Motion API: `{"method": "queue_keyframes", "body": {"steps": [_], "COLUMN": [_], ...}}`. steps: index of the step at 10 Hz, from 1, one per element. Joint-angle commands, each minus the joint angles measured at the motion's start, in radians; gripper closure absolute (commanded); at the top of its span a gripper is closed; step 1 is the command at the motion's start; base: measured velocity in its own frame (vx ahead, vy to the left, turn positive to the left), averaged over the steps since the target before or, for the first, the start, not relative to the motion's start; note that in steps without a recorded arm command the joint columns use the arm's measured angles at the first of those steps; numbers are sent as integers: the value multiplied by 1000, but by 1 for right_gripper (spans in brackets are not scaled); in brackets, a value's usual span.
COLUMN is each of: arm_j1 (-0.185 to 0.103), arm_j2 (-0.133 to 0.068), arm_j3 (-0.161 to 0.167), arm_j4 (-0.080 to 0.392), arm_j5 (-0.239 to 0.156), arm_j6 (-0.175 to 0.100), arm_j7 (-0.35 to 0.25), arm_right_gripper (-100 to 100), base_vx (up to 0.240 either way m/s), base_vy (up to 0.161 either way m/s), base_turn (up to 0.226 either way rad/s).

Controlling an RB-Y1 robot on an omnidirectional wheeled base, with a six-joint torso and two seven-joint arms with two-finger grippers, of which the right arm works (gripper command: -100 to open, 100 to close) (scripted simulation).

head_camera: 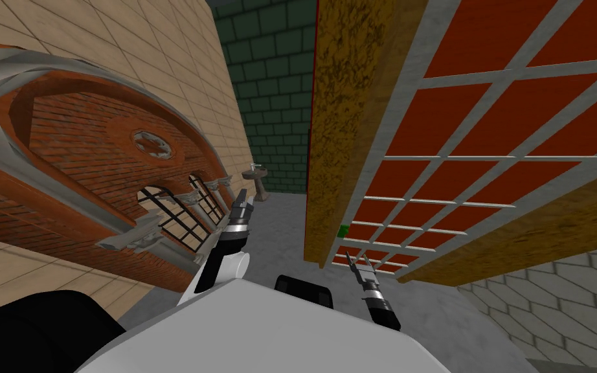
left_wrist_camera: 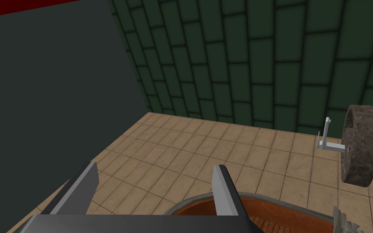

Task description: Pull the door open

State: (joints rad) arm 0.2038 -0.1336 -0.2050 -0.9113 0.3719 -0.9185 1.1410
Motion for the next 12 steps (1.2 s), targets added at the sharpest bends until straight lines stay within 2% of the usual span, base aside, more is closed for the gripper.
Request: {"method": "queue_keyframes", "body": {"steps": [1, 2, 4, 5, 8, 9, 10, 11, 12], "arm_j1": [-24, -49, -77, -104, -145, -153, -142, -142, -142], "arm_j2": [-10, -19, -30, -40, -55, -58, -55, -55, -55], "arm_j3": [-1, -3, -5, -7, -10, -10, -8, -8, -8], "arm_j4": [32, 66, 102, 138, 192, 202, 192, 192, 192], "arm_j5": [-21, -41, -63, -84, -117, -123, -117, -117, -117], "arm_j6": [-2, -4, -7, -9, -13, -14, -14, -14, -14], "arm_j7": [11, 21, 32, 42, 58, 61, 57, 57, 57], "arm_right_gripper": [-100, -100, -100, -100, -100, -100, -100, 100, 100], "base_vx": [17, 36, 63, 102, 154, 219, 59, -39, -27], "base_vy": [48, 67, 41, 6, -24, -54, -10, 15, -6], "base_turn": [91, 103, 72, 122, 61, 46, -31, 22, -22]}}
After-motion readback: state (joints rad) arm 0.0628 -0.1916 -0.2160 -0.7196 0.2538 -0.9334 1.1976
